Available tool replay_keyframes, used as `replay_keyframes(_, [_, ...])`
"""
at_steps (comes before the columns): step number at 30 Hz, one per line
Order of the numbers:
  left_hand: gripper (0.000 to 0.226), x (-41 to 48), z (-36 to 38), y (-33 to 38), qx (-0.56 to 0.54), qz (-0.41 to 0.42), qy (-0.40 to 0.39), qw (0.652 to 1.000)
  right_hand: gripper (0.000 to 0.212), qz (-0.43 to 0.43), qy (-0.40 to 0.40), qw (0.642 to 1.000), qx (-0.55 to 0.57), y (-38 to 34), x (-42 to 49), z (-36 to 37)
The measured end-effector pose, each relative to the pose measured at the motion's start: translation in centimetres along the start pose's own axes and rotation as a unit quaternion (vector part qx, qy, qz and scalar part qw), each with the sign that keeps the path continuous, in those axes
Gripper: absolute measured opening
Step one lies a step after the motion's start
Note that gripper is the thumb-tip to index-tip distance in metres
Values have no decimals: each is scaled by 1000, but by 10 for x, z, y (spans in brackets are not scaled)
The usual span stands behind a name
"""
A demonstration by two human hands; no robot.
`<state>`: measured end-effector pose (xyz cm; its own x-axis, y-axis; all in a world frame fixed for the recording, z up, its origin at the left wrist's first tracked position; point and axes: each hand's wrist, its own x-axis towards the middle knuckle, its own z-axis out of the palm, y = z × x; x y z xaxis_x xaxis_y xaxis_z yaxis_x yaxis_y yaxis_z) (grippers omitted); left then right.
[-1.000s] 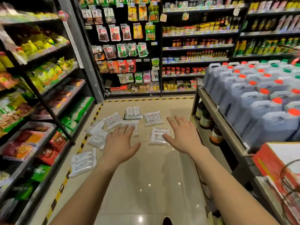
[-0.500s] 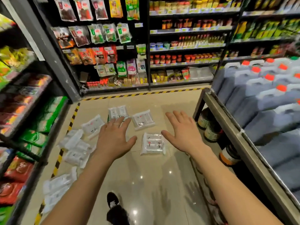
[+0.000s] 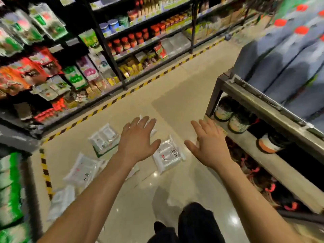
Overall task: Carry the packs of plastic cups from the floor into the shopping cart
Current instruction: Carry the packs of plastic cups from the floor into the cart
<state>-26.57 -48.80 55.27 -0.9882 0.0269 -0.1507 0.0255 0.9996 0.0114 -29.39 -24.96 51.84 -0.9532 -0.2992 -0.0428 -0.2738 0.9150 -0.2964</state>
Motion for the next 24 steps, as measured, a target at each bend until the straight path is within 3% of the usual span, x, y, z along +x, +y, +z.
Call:
replay_keyframes(6, [95,119,43,-37,20,75,-41,996,74,109,-15,993,40,9,73,62])
replay_keyframes(13, [86,250,137,-57,-21,128,-107,986,75,219,-22,972,83,32,140,168])
replay_keyframes(17, [83,306,203,-65,-51,150,-119,980,67,264,-22,958,112,39,165,247])
replay_keyframes(24, [85,387,373,-94,-1,208,-181,961,71,328,-18,936,129,41,212,425])
